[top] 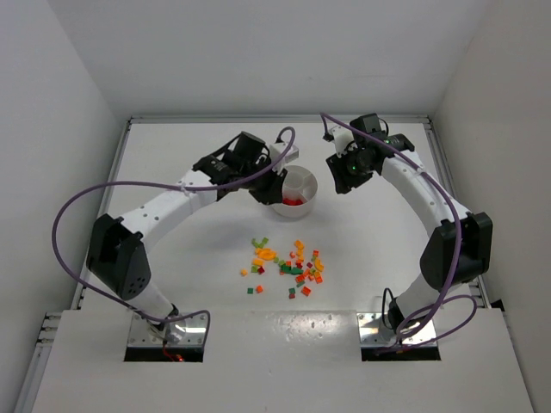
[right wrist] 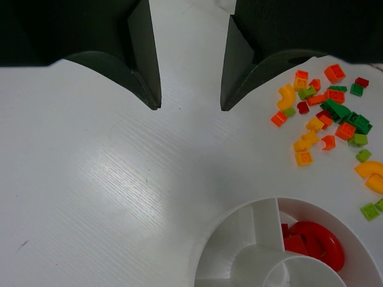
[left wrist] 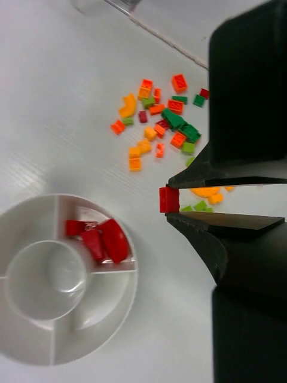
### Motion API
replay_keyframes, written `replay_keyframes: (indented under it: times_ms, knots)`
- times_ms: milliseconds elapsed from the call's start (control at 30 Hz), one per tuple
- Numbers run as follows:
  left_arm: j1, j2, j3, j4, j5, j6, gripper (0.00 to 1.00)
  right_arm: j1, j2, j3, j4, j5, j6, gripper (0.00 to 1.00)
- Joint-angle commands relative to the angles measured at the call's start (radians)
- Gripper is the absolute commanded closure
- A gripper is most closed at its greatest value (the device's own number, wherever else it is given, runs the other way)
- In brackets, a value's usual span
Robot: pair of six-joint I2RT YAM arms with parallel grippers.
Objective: Sort the legos into containers by color
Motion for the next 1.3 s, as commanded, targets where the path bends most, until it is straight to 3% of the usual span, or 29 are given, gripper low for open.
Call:
replay_keyframes:
  times_ms: [0,267,533,733,900,1267]
  knots:
    - [0.008,0.043,0.089,-0.004,0.014,-0.047,0.84,-0.002,-0.023,0.032,0.019,-0.006,0.001,0.55]
    - [-0.015,0.198,0.186,-0.004,0.000,-0.059,0.82,-0.002,-0.033,0.032,0.019,0.004,0.001,0.55]
    - [-0.035,0.231,0.186,0.007,-0.023,-0.068,0.75,-0.011,-0.051,0.012,0.019,0.004,0.001,0.55]
    - [-0.035,0.261,0.217,0.016,-0.042,-0.077,0.75,-0.011,-0.051,0.012,0.019,0.004,0.001,0.55]
    - [-0.035,0.281,0.238,0.016,-0.051,-0.087,0.60,-0.011,-0.051,0.012,0.019,0.004,0.001,0.55]
    - [-0.035,0.272,0.238,0.016,-0.105,-0.077,0.54,-0.011,-0.069,-0.008,0.019,-0.042,-0.028,0.55]
